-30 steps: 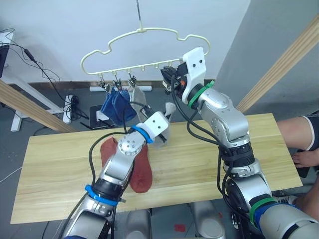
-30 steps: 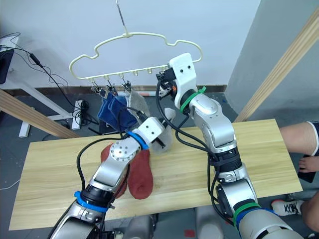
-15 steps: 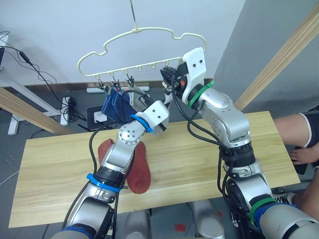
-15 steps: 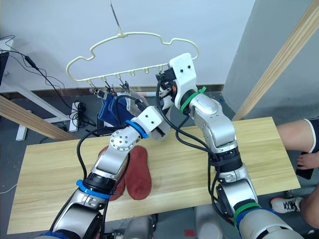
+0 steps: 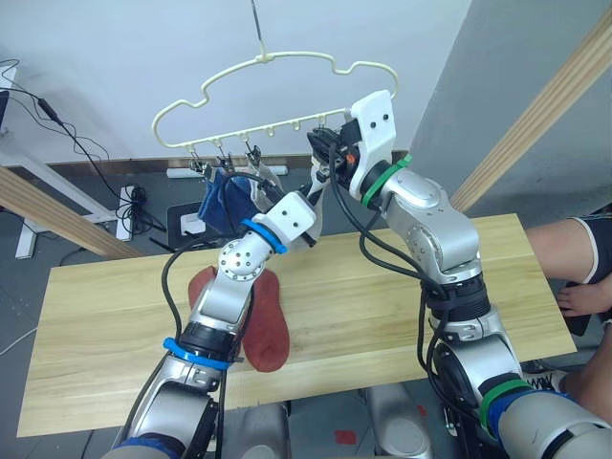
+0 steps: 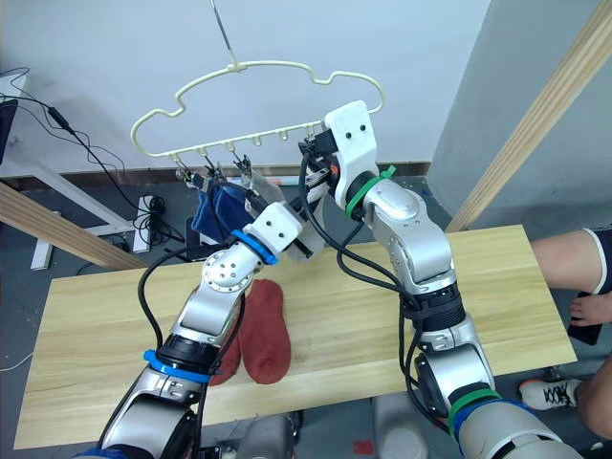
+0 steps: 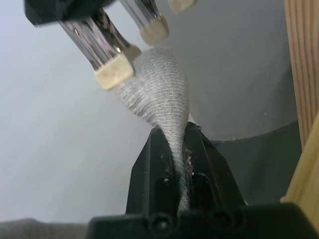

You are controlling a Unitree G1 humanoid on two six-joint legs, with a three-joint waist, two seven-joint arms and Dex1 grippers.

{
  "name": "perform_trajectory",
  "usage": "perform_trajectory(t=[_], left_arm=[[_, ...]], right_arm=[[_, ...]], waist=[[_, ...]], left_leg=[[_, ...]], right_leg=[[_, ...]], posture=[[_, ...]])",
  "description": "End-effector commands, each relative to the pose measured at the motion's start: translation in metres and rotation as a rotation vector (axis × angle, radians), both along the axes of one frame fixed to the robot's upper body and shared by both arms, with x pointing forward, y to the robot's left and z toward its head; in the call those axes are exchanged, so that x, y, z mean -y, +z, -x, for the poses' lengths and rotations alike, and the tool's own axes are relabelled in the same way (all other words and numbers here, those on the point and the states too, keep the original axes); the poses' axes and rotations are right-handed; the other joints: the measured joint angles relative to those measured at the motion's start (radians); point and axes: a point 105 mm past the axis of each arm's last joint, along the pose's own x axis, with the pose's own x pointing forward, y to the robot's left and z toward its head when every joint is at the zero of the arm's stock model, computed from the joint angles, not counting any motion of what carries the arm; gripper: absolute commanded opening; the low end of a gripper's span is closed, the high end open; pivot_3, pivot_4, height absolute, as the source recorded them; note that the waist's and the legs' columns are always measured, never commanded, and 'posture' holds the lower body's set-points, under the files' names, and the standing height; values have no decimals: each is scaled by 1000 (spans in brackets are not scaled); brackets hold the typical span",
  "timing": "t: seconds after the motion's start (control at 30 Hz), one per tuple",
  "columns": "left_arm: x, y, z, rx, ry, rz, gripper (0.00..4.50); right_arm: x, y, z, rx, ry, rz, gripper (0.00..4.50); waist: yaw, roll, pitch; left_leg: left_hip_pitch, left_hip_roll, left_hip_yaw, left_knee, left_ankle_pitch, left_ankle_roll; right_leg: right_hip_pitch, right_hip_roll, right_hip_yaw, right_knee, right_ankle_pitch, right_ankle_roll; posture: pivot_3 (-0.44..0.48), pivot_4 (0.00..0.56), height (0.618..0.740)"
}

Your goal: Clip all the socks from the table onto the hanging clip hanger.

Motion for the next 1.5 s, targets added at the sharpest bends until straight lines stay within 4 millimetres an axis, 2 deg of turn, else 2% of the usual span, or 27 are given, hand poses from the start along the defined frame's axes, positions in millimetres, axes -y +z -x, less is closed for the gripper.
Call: perform_trajectory(t=[0.03, 0.73, 0.83, 1.07, 1.1, 1.33, 1.5], left_arm=[[4, 15, 1, 60, -13, 19, 26], [0, 34, -1, 136, 1, 88, 26], [0, 34, -1, 134, 3, 93, 0], [2, 32, -1, 98, -2, 124, 0], [1, 33, -1, 90, -4, 136, 0], [0, 21, 5, 14, -39, 126, 1870], [-17, 19, 24, -66, -109, 149, 1870]], right_arm=[[-2, 14, 10, 41, 34, -36, 0], [-3, 10, 11, 13, 44, -36, 0], [-2, 10, 13, -3, 51, -64, 924], [3, 8, 15, -48, 58, -86, 3390], [4, 7, 17, -50, 63, -87, 3390], [15, 5, 32, -23, 89, -40, 3427], [30, 0, 42, 38, 66, 38, 3427]], waist=[[0, 0, 0], [0, 0, 0], [0, 0, 0], [0, 0, 0], [0, 0, 0], [0, 0, 0], [0, 0, 0]], left_leg=[[0, 0, 0, 0, 0, 0], [0, 0, 0, 0, 0, 0], [0, 0, 0, 0, 0, 0], [0, 0, 0, 0, 0, 0], [0, 0, 0, 0, 0, 0], [0, 0, 0, 0, 0, 0], [0, 0, 0, 0, 0, 0]], right_leg=[[0, 0, 0, 0, 0, 0], [0, 0, 0, 0, 0, 0], [0, 0, 0, 0, 0, 0], [0, 0, 0, 0, 0, 0], [0, 0, 0, 0, 0, 0], [0, 0, 0, 0, 0, 0], [0, 0, 0, 0, 0, 0]], posture=[[-137, 374, 740], [-134, 375, 740], [-133, 374, 740], [-130, 373, 740], [-130, 373, 740], [-138, 372, 740], [-140, 371, 740]])
